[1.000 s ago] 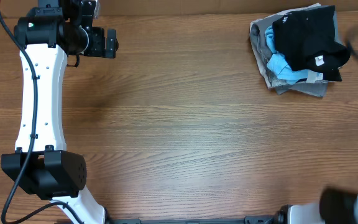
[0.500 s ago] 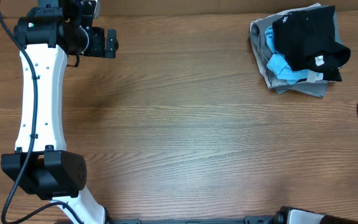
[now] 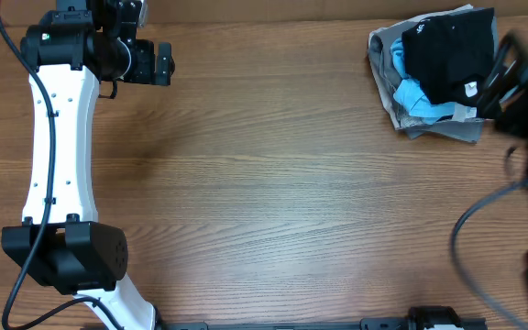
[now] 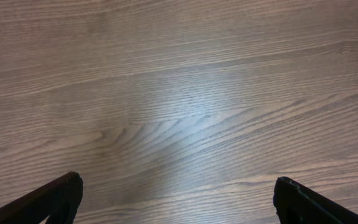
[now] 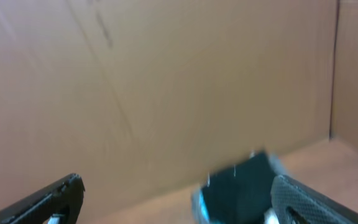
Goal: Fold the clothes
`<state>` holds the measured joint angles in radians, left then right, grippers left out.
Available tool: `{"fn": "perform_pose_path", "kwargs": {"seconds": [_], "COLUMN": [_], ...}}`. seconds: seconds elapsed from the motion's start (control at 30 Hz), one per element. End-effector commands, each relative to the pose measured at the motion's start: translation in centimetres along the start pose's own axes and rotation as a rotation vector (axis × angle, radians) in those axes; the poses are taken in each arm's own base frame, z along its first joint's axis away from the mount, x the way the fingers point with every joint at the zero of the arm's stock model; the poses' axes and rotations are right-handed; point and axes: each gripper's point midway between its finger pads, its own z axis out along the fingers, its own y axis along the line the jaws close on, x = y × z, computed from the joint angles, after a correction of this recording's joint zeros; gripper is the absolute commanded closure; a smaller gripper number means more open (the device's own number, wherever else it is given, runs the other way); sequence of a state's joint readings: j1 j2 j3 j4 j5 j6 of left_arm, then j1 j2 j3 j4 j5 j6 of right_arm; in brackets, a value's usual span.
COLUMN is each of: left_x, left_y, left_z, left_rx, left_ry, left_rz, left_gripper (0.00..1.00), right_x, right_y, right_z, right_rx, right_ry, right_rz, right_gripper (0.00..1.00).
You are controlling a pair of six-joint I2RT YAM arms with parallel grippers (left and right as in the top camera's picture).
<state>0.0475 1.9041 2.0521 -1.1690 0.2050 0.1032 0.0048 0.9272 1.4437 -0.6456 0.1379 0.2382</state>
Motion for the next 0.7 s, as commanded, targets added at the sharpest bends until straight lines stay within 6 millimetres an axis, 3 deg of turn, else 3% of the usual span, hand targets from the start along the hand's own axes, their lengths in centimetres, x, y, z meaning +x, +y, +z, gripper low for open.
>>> {"fn": "perform_pose_path", "kwargs": {"seconds": [0.0,0.17,0.37,0.43,0.67], "left_x": [0.1,0.1,0.1,0.1,0.1], "left_y": [0.0,0.0,0.0,0.0,0.0], "left_z": [0.3,0.3,0.3,0.3,0.3], "left_rx": [-0.001,-0.001,-0.001,-0.001,-0.001], "left_ry": [0.006,0.006,0.006,0.006,0.007], "left_rz": [-0.013,-0.014,-0.014,-0.013,-0.013], "left_gripper": [0.0,0.0,0.0,0.0,0.0], "right_x": [6.9,15.4,23.8,26.2,30.4], "right_y": [-1.3,-4.2,-6.3,-6.4,-6.8], "right_z": [-1.3,-3.1,-3.0,-2.7,-2.2], "right_rx": [-0.039,-0.055,-0.095,-0.123,-0.155], "right_ry": [0.041,0.011,-0.019,-0.022,-0.009], "right_rz": [-0.007,-0.003,0.002,0.001,-0.001], "right_gripper": [0.0,0.0,0.0,0.0,0.0]}}
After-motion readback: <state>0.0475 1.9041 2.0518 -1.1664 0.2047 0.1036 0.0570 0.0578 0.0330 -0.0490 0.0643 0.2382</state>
